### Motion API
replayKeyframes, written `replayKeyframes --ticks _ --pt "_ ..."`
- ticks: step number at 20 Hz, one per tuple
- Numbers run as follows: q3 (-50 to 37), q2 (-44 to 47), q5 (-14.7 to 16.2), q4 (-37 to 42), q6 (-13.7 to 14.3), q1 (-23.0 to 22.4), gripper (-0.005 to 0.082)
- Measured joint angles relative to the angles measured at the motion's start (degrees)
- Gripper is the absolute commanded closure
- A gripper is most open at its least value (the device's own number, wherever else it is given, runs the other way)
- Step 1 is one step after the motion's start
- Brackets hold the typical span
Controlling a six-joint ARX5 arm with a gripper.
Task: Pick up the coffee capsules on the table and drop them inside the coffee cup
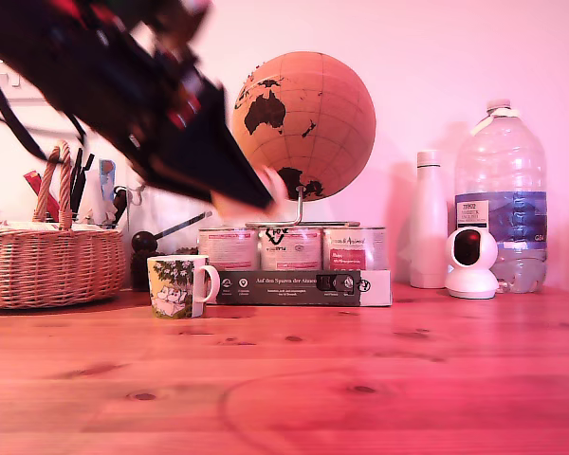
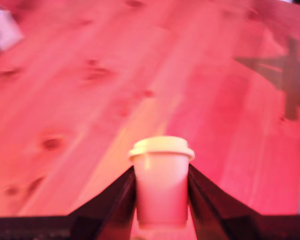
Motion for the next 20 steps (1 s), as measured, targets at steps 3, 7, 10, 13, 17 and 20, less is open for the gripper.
replayKeyframes --ticks 3,7,10,13,17,20 --pt "0.0 -0.42 -1.55 -1.01 -2.34 1.75 0.063" --pt "0.0 -0.42 -5.29 -1.05 -6.03 4.46 0.063" --pt "0.0 -0.42 -7.67 -1.09 -8.76 6.86 0.063" --pt "0.0 -0.42 -9.66 -1.03 -11.13 9.03 0.063" --pt "0.0 -0.42 -12.74 -0.9 -12.66 10.84 0.063" --pt "0.0 -0.42 -14.25 -0.77 -13.05 12.13 0.0645"
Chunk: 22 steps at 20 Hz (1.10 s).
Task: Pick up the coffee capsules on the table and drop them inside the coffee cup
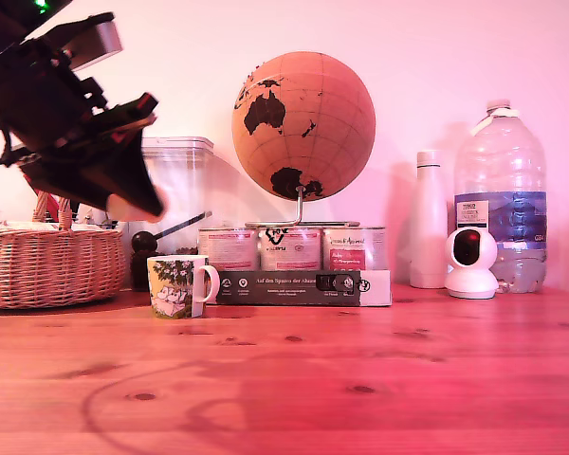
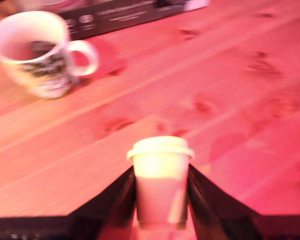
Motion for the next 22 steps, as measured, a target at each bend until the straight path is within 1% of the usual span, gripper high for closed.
replayKeyframes --ticks 2,3,8,13,16,22 --pt "0.0 -0.09 -1.79 0.02 -0.09 0.96 0.0645" --pt "0.0 -0.26 -2.12 0.2 -1.14 1.55 0.0645" --pt "0.0 -1.2 -4.48 3.63 -1.33 4.09 0.0645" --pt "0.0 -1.22 -4.55 4.59 -1.4 6.27 0.0645" --pt "0.33 -1.22 -4.5 7.91 -1.42 7.63 0.0645" --pt "1.42 -1.22 -3.26 13.77 -1.42 9.81 0.0645"
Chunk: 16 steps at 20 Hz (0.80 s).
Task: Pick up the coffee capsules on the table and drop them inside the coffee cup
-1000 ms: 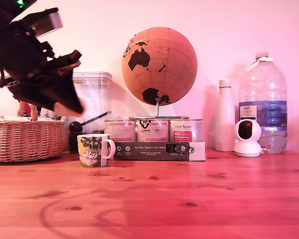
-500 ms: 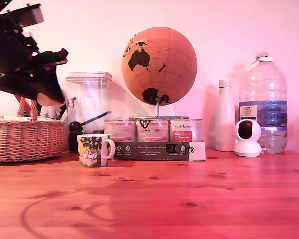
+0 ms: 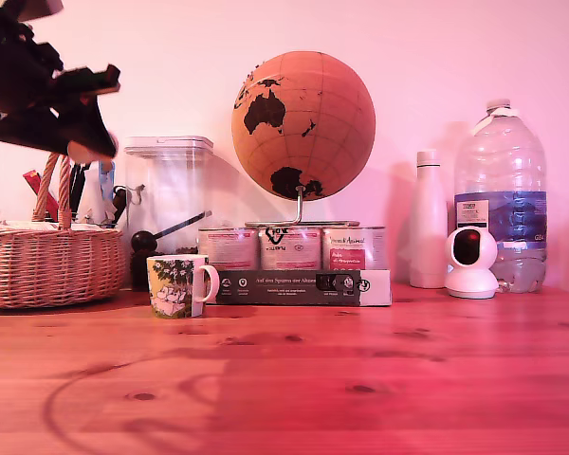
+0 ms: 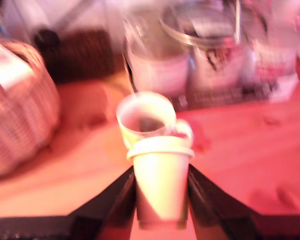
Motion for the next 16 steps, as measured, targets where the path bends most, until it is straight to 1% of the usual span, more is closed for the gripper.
replayKeyframes --ticks 7,12,16 --pt "0.61 0.72 1.38 6.69 0.02 1.18 0.0644" --pt "6.43 7.91 2.14 7.21 0.09 1.27 0.0644" --pt "11.96 13.77 2.95 6.64 0.76 1.27 0.0644"
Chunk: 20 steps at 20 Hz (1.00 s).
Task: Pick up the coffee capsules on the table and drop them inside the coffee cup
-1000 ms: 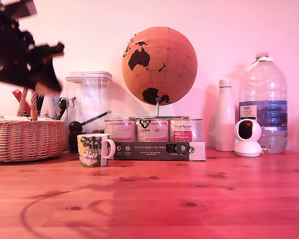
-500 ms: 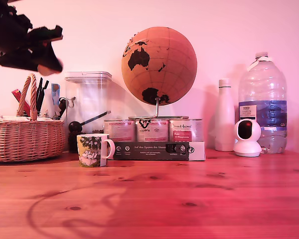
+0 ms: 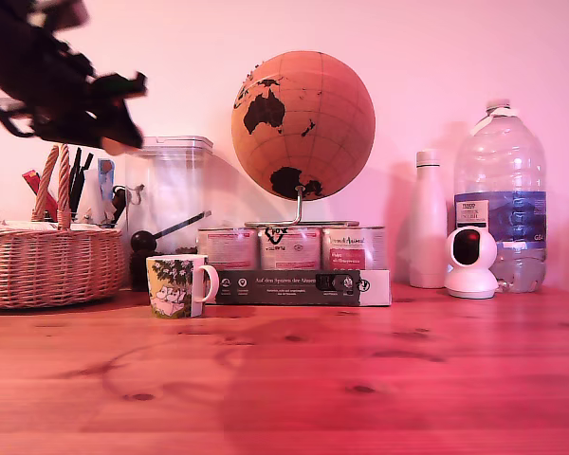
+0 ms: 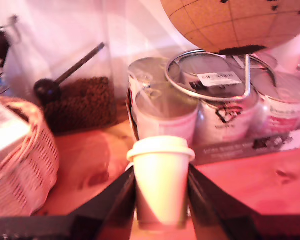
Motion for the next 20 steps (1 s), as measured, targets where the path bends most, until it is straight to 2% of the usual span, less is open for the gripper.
replayKeyframes --ticks 8,20 --pt "12.09 9.92 1.22 -3.85 0.61 0.0 0.0644" --pt "30.97 22.64 3.41 -20.5 0.63 0.0 0.0644"
